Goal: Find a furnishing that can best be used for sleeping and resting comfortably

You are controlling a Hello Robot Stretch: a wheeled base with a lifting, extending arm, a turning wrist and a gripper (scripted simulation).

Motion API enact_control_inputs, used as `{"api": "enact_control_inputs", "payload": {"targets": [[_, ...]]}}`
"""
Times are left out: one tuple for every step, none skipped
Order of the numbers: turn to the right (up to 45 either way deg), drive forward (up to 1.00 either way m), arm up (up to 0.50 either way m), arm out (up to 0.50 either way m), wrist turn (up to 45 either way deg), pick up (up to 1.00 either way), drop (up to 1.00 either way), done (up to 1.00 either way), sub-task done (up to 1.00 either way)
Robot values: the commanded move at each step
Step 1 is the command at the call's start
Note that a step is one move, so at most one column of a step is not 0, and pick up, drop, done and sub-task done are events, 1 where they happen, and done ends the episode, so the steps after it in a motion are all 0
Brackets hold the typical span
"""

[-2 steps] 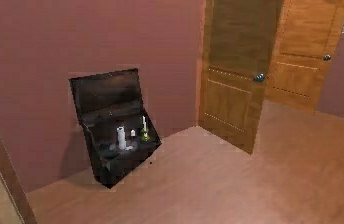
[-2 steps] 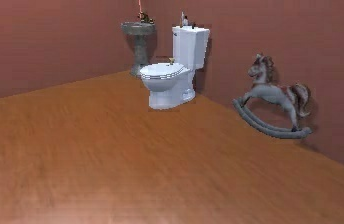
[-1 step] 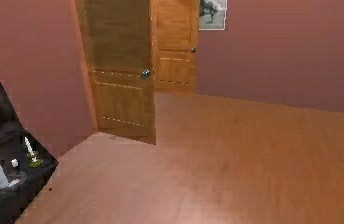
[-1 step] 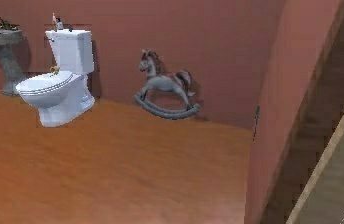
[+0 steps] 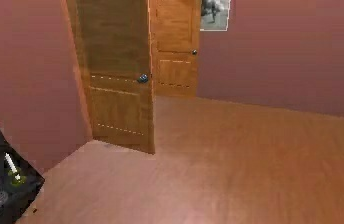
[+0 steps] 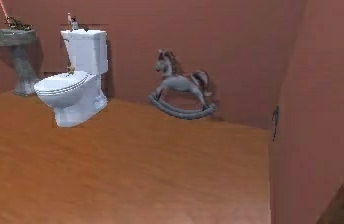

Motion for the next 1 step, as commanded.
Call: {"api": "enact_control_inputs", "payload": {"targets": [[-45.0,0.00,0.00,0.00,0.0,0.00,0.00,0.00,0.00]]}}
